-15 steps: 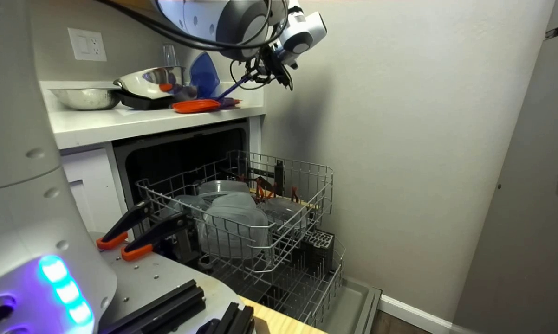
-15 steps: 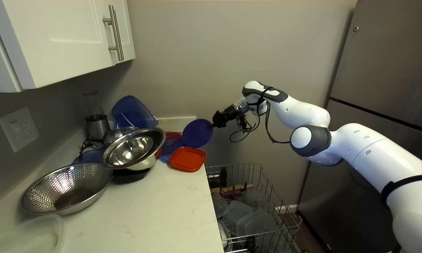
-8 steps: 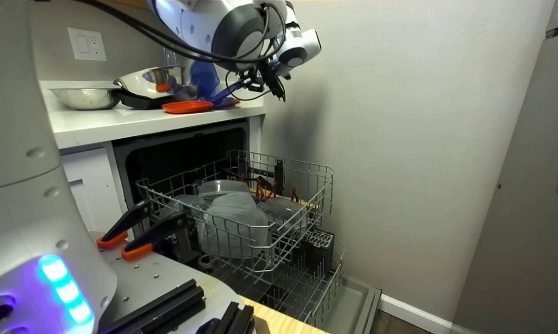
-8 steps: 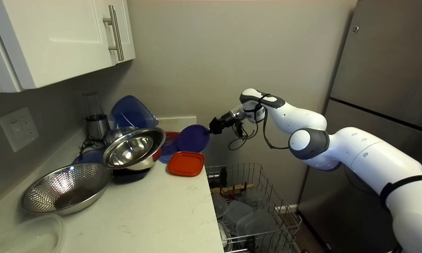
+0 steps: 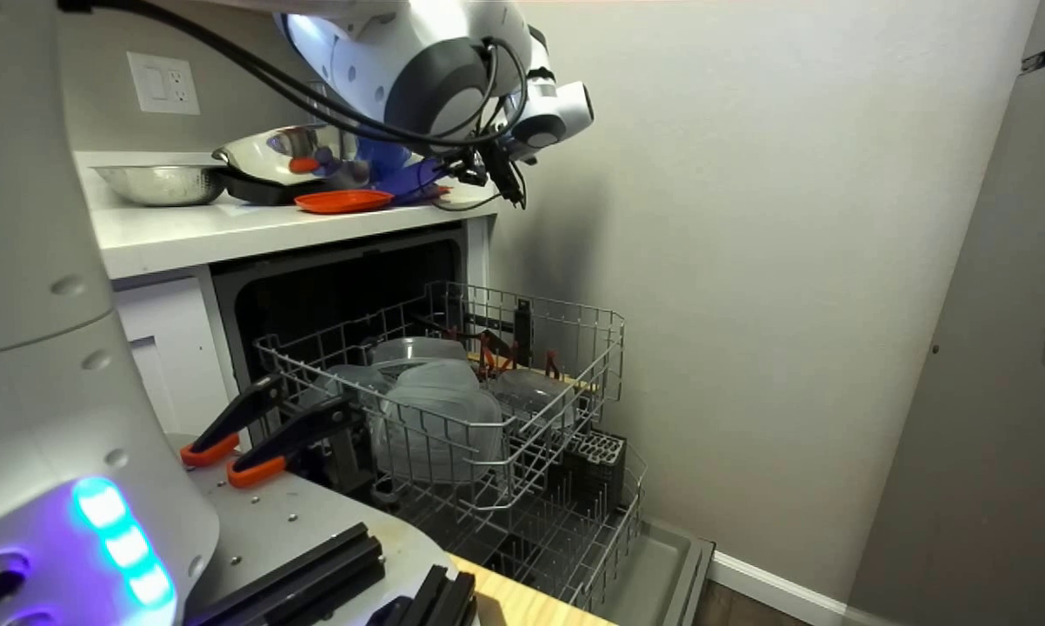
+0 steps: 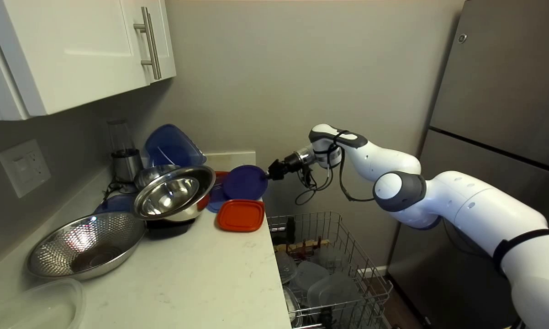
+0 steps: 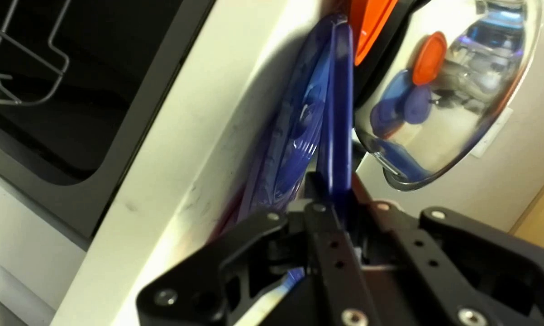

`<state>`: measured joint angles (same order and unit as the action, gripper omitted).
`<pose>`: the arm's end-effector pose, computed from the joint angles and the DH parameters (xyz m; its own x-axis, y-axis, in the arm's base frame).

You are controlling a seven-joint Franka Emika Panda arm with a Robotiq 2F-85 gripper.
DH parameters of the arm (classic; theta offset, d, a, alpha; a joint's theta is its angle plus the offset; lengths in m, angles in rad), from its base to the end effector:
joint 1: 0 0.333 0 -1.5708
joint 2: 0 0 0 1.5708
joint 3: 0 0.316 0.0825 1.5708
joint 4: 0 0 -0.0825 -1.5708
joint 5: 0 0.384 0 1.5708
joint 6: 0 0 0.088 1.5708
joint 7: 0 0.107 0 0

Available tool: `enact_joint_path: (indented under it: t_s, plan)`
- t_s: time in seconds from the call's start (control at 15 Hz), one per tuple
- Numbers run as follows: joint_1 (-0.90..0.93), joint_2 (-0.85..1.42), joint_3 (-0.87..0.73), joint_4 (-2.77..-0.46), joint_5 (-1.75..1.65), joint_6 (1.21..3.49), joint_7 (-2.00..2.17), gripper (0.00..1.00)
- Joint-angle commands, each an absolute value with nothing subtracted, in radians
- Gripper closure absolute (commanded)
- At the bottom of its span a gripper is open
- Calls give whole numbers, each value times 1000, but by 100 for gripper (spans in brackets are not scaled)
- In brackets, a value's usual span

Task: Remove the blue lid from the dishwasher

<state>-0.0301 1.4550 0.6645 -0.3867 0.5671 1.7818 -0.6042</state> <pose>0.7964 0.1724 0.2484 0.8778 0.2078 0.4315 0.4765 -0.2869 -0.8311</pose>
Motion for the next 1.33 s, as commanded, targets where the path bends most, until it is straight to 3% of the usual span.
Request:
enact_joint_path:
  t_s: [0.0,0.27,0.33,0.4,1.07,1.27]
  plan:
    - [-30,1463,697,-435,596,1856,-684,97]
    - [-14,1475,712,-438,583,1876,-685,97]
    - [-10,1475,709,-436,576,1873,-681,62]
    - [-8,1475,710,-436,576,1872,-681,61]
    - [-23,1477,716,-415,590,1926,-710,2]
    - [-21,1471,709,-372,577,1969,-713,0]
